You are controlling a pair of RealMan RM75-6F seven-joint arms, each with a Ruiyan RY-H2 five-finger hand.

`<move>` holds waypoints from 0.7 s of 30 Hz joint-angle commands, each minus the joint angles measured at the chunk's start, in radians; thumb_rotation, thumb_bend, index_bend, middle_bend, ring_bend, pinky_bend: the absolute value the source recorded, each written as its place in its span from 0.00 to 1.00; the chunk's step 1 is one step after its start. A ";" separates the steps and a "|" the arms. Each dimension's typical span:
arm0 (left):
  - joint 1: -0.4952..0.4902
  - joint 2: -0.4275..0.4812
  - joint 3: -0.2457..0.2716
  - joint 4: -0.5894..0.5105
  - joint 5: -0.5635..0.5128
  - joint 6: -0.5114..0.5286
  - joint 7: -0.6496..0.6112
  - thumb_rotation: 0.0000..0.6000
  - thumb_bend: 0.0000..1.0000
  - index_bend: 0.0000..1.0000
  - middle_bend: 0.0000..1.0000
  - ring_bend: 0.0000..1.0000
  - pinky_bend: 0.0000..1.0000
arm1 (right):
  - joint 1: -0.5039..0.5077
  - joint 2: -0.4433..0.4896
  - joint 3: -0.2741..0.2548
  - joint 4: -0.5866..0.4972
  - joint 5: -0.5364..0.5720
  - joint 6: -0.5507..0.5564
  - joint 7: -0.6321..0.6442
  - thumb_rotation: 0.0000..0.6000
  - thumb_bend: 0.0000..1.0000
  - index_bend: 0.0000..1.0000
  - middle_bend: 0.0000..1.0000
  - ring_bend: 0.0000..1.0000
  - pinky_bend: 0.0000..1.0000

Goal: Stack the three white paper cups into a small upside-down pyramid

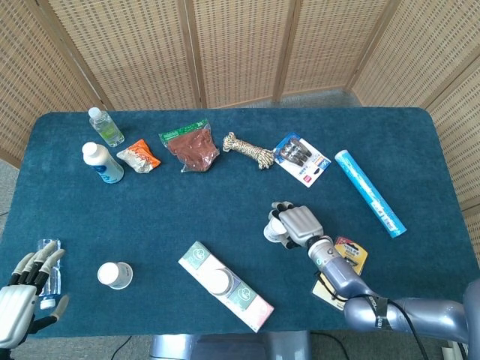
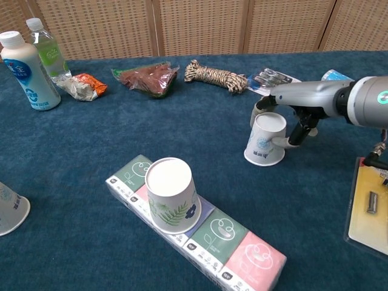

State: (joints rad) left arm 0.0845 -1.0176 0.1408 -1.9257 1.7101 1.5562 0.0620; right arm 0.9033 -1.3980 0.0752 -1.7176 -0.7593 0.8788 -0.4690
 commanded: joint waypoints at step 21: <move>0.007 0.004 -0.001 0.015 -0.018 0.003 -0.018 1.00 0.45 0.03 0.00 0.00 0.00 | 0.193 -0.075 0.107 -0.005 0.203 0.023 -0.158 1.00 0.49 0.32 0.15 0.14 0.71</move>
State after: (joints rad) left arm 0.0917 -1.0140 0.1400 -1.9114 1.6928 1.5588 0.0441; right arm 1.0766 -1.4606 0.1722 -1.7347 -0.5771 0.8989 -0.6102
